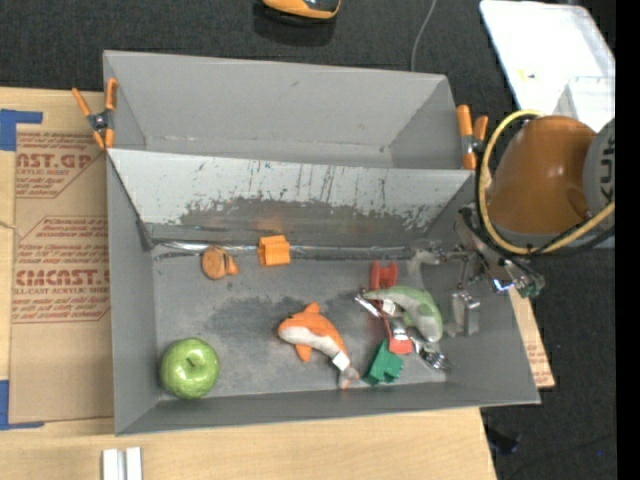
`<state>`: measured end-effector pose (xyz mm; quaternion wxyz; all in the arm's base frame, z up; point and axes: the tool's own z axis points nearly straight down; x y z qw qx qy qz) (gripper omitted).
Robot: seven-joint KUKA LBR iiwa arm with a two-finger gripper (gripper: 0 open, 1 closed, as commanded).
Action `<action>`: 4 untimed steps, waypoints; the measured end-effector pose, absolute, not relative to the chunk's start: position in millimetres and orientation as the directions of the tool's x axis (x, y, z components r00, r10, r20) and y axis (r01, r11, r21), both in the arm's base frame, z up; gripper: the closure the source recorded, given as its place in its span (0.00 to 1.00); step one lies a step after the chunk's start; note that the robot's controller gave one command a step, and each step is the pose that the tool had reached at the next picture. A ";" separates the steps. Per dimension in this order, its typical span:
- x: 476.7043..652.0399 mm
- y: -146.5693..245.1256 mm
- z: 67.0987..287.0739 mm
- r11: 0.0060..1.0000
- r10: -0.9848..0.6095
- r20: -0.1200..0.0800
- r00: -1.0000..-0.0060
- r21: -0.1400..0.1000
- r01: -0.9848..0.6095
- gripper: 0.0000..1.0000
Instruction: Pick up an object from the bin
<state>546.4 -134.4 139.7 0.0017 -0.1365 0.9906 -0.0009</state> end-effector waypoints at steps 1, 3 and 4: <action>550.3 -124.0 71.8 0.872 -0.489 -0.006 -0.872 -0.006 -0.489 0.00; 557.3 -110.9 73.2 0.477 -0.879 -0.011 -0.476 -0.022 -0.879 1.00; 560.9 -117.0 148.4 0.465 -0.885 -0.009 -0.465 -0.016 -0.885 1.00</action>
Offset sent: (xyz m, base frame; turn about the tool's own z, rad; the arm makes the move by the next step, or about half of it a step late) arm 0.0073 0.0212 -0.0697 -0.8024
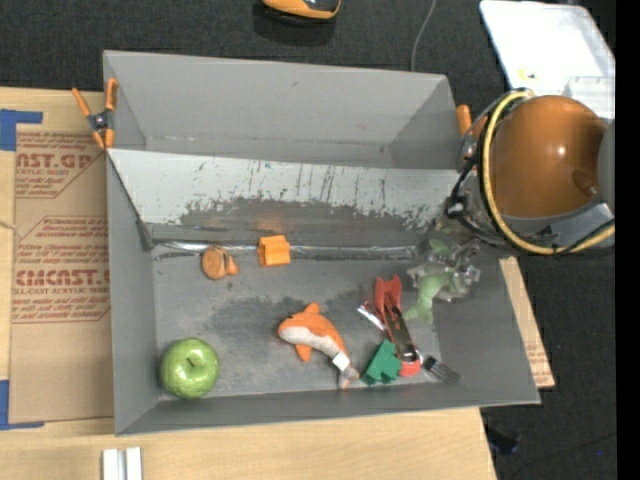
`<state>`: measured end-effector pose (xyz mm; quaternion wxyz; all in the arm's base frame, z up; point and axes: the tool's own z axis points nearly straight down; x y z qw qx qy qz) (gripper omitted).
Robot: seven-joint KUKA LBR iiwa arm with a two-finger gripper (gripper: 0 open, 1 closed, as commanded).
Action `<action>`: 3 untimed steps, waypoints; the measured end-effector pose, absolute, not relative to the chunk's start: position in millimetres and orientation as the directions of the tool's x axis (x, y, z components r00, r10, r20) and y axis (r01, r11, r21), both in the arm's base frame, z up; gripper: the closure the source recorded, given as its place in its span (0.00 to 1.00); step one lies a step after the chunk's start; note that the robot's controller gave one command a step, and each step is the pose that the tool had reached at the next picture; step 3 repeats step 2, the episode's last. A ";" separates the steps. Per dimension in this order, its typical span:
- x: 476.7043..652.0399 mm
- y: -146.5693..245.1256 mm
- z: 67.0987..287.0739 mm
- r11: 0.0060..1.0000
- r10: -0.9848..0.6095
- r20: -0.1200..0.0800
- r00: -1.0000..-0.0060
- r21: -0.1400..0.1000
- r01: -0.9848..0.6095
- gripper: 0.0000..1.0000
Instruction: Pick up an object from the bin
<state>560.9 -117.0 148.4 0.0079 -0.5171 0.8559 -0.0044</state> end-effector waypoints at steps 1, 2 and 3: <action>559.5 -109.2 173.6 0.464 -0.886 -0.009 -0.463 -0.011 -0.886 1.00; 572.2 -123.2 248.8 0.466 -0.885 -0.009 -0.466 -0.010 -0.884 1.00; 572.2 -123.2 248.8 0.466 -0.885 -0.009 -0.466 -0.010 -0.884 1.00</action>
Offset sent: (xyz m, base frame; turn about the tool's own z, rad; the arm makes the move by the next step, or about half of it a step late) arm 0.0233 -0.0211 0.1726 0.0033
